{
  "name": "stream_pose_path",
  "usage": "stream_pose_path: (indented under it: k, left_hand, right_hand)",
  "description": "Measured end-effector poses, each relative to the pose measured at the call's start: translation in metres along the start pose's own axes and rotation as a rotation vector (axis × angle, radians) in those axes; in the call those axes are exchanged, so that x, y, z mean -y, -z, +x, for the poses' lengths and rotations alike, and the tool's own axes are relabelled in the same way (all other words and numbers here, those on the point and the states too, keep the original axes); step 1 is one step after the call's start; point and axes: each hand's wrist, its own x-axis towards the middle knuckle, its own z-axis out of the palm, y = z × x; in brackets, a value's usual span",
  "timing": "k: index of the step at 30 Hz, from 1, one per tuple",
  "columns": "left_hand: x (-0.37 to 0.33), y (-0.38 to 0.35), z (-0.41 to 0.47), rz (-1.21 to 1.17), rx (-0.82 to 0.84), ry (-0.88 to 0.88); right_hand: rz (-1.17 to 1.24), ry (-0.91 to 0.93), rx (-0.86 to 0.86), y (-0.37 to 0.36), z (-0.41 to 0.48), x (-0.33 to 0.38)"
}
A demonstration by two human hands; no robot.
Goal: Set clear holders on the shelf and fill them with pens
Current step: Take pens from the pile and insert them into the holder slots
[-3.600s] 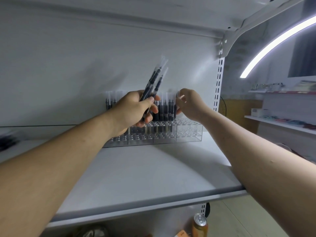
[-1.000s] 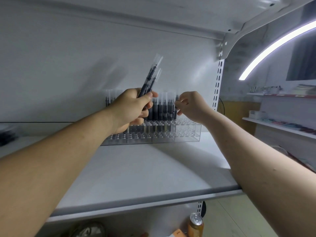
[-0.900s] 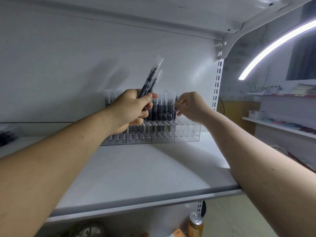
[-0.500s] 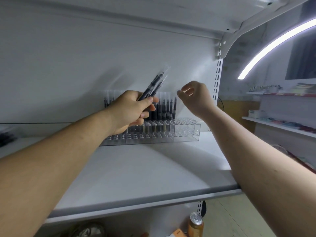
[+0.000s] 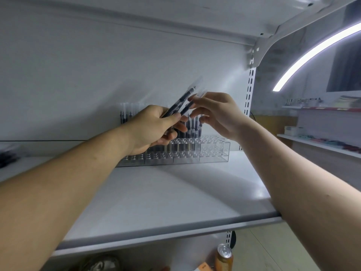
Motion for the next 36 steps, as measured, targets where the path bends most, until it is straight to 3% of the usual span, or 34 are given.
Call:
stream_pose_path:
  k: [9,11,14,18,28,36]
  left_hand:
    - [0.002,0.003,0.002,-0.008,0.006,0.004]
    - [0.002,0.004,0.002,0.029,-0.004,-0.006]
    - [0.002,0.004,0.000,0.080,0.003,-0.013]
    - [0.003,0.004,0.001,0.103,0.021,-0.017]
    - [0.003,0.004,0.001,0.084,-0.009,-0.040]
    - [0.004,0.004,0.002,0.074,-0.013,-0.049]
  right_hand:
    - [0.114,0.063,-0.206,0.005,0.007,0.002]
    - [-0.002,0.098,-0.299,0.011,0.011,0.000]
    - [-0.397,0.154,-0.378,0.017,0.015,-0.007]
    - [-0.701,0.151,-0.339,0.021,0.018,-0.019]
    - [-0.795,0.095,-0.289,0.018,0.013,-0.023]
    - [-0.945,-0.047,-0.123,0.017,0.006,-0.027]
